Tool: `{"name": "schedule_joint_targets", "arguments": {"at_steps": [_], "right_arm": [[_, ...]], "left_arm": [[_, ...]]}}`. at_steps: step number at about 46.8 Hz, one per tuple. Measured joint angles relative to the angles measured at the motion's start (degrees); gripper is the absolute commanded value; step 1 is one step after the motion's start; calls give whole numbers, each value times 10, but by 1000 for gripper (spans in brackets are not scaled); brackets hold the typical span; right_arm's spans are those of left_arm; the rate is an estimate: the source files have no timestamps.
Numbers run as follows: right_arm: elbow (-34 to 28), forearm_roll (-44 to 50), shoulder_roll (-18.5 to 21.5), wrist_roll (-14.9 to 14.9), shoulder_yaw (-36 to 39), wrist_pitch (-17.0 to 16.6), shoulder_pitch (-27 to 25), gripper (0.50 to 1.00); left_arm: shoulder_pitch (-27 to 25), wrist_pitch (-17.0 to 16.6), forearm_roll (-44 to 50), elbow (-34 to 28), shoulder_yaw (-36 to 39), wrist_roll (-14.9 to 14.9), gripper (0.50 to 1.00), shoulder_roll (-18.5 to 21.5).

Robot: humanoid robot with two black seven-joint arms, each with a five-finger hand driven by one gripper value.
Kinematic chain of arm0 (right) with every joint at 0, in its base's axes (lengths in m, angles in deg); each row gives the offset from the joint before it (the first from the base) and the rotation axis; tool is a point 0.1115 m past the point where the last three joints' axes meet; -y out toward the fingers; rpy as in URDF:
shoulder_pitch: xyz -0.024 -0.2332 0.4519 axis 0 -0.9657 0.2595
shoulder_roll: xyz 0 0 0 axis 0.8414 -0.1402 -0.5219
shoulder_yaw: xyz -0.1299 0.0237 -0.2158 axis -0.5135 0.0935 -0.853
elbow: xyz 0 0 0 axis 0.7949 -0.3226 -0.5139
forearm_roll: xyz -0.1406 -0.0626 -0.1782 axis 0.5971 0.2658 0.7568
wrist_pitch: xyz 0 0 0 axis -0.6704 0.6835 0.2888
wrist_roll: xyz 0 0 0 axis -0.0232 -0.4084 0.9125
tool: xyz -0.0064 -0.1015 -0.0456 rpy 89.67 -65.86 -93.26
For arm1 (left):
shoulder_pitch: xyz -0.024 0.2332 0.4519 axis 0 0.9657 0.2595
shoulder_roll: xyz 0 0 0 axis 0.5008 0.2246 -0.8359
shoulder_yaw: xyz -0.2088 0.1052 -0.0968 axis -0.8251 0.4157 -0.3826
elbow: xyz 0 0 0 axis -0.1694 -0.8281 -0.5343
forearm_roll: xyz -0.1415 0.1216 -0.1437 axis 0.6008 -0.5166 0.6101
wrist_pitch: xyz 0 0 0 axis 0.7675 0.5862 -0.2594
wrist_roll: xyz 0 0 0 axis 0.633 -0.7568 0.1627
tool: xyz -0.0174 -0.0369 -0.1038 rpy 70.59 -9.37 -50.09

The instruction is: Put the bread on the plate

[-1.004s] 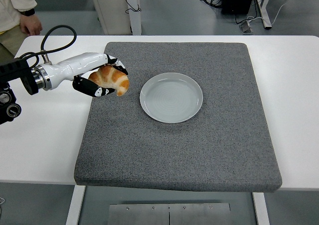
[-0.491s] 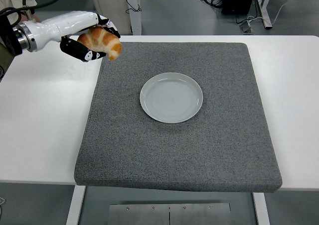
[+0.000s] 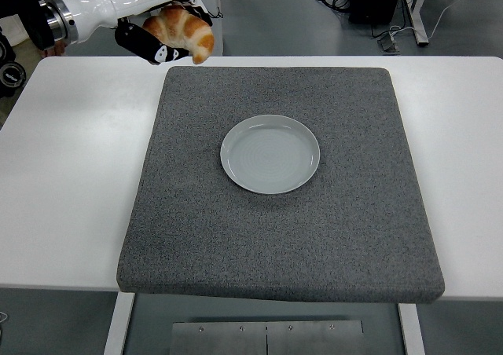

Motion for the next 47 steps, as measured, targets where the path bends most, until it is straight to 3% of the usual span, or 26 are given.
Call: {"name": "schedule_joint_targets", "arguments": {"at_steps": [33,47], "right_arm": [[0,0,0,0,0,0,0,1000],[0,0,0,0,0,0,0,1000]], "left_arm": [[-17,-5,-11,162,47,0,500,-241],[10,-12,-16,197,57,0,500,-309]]}}
